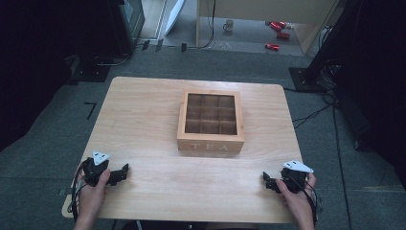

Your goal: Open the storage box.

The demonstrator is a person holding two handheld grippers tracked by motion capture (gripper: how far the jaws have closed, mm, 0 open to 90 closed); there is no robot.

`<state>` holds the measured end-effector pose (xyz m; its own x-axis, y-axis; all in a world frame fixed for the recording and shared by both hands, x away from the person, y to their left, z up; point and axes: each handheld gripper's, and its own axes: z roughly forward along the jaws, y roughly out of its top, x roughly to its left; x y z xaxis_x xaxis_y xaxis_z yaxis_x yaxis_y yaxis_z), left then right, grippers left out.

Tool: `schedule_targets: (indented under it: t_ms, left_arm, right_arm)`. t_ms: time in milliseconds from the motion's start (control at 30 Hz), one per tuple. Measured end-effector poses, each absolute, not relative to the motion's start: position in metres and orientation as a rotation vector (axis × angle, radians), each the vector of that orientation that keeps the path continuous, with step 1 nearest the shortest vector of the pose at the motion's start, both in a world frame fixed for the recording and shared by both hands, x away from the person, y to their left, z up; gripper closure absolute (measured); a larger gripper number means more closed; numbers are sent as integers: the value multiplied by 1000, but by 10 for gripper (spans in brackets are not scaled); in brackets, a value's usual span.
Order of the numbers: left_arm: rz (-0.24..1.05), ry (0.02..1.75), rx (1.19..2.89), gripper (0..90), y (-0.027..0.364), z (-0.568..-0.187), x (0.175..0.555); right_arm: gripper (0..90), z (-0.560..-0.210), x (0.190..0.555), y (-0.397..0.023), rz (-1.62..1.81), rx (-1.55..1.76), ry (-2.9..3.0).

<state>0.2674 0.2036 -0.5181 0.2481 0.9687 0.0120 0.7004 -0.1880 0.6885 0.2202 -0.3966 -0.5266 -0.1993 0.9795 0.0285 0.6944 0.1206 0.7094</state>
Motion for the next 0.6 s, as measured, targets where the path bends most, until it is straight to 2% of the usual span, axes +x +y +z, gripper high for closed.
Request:
schedule_targets:
  t_ms: [200, 600]
  left_arm:
    - [601, 1543, 1957, 40, 201, -516, 269]
    - [521, 1409, 1923, 46, 158, -493, 280]
  right_arm:
    - [0, -527, 220, -396, 840, 1618, 1951]
    - [0, -527, 221, -391, 819, 1662, 1901]
